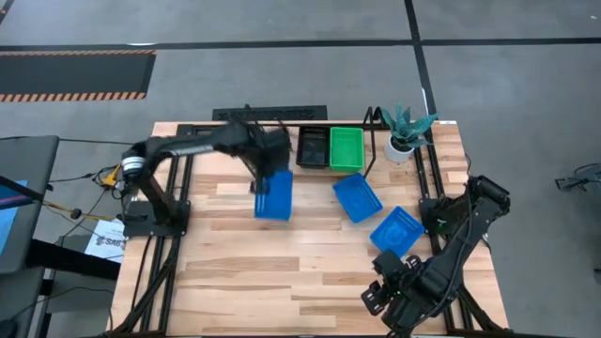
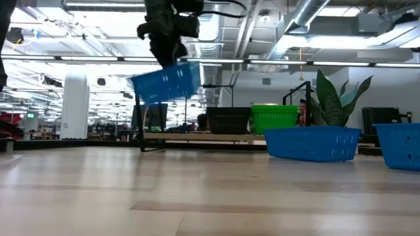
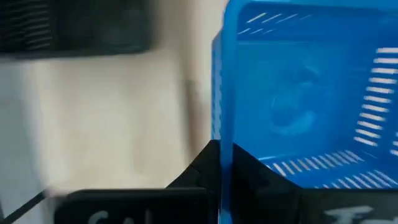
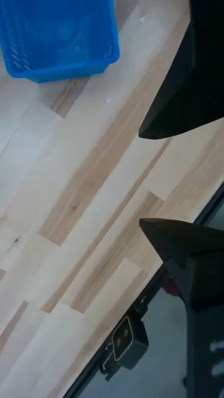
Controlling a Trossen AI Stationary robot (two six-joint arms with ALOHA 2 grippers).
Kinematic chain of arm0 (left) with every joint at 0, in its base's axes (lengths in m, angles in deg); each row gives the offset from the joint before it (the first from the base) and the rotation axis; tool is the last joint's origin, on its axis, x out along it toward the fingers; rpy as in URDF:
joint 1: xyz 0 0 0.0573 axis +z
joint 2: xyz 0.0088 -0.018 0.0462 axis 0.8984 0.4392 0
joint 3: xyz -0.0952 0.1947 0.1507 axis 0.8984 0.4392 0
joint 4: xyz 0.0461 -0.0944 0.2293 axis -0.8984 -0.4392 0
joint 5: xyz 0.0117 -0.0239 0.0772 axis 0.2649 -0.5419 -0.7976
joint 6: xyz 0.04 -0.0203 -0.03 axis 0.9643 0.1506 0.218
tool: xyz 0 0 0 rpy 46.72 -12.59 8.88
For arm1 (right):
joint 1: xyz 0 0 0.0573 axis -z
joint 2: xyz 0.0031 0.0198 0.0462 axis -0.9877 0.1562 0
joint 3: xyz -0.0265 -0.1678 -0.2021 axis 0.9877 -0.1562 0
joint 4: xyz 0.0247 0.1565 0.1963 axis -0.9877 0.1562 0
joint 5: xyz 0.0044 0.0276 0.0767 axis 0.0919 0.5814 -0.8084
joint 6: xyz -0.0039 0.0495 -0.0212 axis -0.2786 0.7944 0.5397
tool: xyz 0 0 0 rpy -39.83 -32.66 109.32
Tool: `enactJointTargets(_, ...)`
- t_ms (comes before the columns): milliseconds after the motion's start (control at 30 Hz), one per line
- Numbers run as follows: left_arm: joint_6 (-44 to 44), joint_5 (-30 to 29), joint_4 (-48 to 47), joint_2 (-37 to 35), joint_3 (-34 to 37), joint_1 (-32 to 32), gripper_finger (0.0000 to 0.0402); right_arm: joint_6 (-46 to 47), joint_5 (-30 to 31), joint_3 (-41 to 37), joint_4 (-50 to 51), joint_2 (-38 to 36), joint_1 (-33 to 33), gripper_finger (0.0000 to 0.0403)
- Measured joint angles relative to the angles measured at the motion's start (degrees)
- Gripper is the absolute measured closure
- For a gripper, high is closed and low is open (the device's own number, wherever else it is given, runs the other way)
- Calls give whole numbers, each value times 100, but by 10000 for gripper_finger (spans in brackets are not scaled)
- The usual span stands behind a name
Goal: Stack baskets on shelf by color
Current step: Put the left blue bin on the shelf
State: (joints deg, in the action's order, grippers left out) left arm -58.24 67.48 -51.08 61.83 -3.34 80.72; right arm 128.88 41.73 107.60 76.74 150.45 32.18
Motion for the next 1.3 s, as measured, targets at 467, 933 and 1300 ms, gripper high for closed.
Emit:
enactJointTargets(467, 1380, -196, 334, 428, -591, 1935, 401, -512, -48, 0, -97, 0, 367, 158)
enactJointTargets(933, 1727, -198, 347, 1520, -1164, 2140, 401, -483, -79, -2, -82, 0, 333, 158)
enactJointTargets(1300, 1918, -241, 575, 1517, -1163, 2171, 395, -462, -157, -2, -73, 0, 240, 158)
